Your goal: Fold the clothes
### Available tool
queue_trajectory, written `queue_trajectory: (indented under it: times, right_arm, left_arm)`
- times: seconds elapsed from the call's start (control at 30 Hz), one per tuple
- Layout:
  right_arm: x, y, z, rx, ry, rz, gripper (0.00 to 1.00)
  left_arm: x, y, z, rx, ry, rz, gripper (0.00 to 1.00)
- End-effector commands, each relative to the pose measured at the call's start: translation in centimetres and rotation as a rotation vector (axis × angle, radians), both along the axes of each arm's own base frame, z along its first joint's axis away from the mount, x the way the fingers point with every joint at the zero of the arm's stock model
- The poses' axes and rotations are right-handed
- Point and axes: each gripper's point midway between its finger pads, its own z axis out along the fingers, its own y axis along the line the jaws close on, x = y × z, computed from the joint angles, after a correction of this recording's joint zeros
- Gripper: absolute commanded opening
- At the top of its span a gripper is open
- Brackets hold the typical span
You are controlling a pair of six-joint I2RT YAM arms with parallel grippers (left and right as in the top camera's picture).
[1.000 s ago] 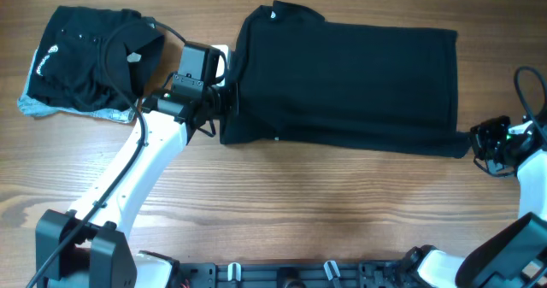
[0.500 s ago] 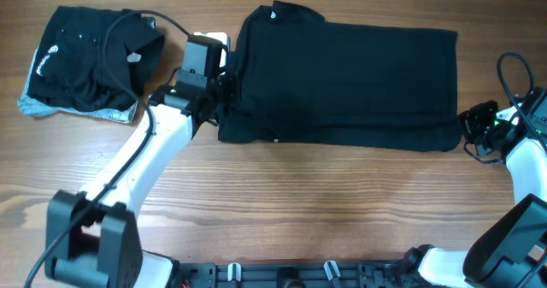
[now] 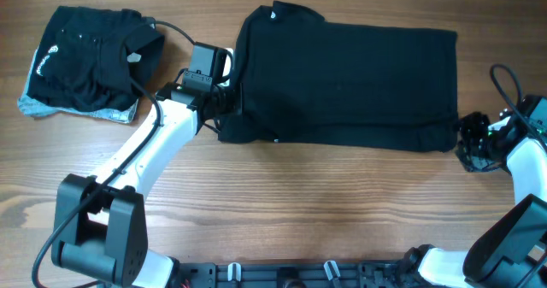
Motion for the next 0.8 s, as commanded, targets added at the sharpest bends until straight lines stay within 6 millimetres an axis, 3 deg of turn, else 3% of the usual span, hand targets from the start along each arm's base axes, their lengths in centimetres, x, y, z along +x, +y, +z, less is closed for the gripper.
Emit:
queue_trajectory:
  times: [0.0,0.2,0.3,0.4,0.47,0.6,0.67,0.77]
  right_arm:
    - [-0.1,0.9,-0.1,-0.004,0.015,0.085,0.67]
    - [1.0,2.7,0.0,-0.02,-0.003,0.169,0.67]
    - [1.4,3.0,0.0,-0.027,-0.012,0.183,0.67]
    - [1.5,2.9,0.1,-0.031,-0.018,0.182,0.67]
    - [1.5,2.9,0.1,-0.031,-0.019,0.182,0.66]
    - [1.7,2.7,0.1,-0.044,-0.022,0.18,0.66]
    - [1.9,2.3,0.2,-0.063,-0.029,0.176,0.66]
    - [2.3,2.2,0.3,-0.06,-0.044,0.157,0.67]
  left_arm:
    - [-0.9,-2.4,-0.1,-0.09,0.047,-0.081,0.54]
    - [-2.6,-5.1,-4.3,-0.062,0.147,-0.152,0.61]
    - [-2.3,-5.6,-5.7,-0.059,0.154,-0.16,0.61]
    - [-1.7,-5.9,-6.4,-0.062,0.145,-0.16,0.5]
    - [-1.2,-6.1,-6.2,-0.071,0.117,-0.161,0.31]
    - [-0.2,-6.5,-5.6,-0.086,0.07,-0.163,0.19]
    - [0.6,-5.9,-5.5,-0.053,0.039,-0.136,0.04]
    - [2.6,-4.6,-4.9,0.005,-0.044,-0.079,0.04]
